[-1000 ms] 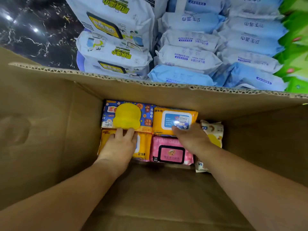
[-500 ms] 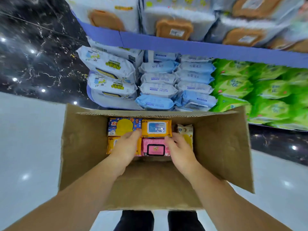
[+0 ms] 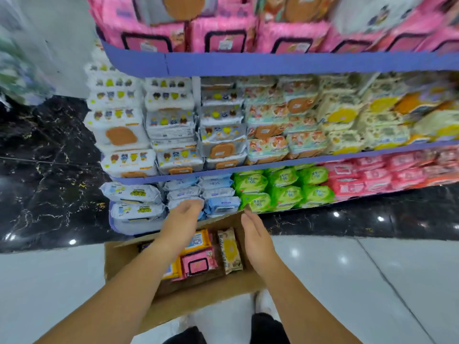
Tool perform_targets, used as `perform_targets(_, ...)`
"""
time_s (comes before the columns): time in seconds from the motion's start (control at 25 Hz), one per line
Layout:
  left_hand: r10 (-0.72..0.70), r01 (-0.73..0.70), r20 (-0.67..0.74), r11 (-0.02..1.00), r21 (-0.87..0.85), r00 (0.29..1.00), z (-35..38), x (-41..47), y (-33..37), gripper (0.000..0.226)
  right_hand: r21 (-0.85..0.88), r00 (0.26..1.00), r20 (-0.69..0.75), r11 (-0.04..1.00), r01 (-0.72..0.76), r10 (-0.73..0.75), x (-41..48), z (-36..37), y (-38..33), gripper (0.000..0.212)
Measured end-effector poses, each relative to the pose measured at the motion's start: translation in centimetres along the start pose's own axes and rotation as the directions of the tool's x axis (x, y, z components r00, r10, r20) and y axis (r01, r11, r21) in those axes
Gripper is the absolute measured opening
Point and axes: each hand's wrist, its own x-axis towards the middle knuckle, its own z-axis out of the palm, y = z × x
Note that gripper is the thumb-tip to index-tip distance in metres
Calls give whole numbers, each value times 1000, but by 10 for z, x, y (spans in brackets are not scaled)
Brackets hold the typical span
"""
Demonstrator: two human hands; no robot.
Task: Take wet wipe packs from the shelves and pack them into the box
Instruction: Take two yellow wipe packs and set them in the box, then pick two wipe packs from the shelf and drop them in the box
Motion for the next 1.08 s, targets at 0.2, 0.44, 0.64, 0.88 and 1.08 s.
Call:
perform_targets(0.2,244,-249,75,966,74,967,46,-56,142,51,51,983,-100,986,160,-154,-38,-119,-74,54)
perform_targets(0.44,461,-469,98,878,92,882,156,-100,269,57,85,927,-179,934,347,-329,-37,-303,-130,52)
perform_targets(0.64,537,-542,77,838,60,840,257,-125,348,56,20,883,-208,901,434,-421,-30,-436,-152,53)
perform_targets(0.88,627,-627,27,775,76,778,295,-121,448,60,-77,831,-179,849,522,-527,-2,-529,-229,56)
perform_targets(1.08,628,-623,-140,778,85,766,266,-74,501,58,-106,769,-46,769,631,-637,58,-521,-318,52)
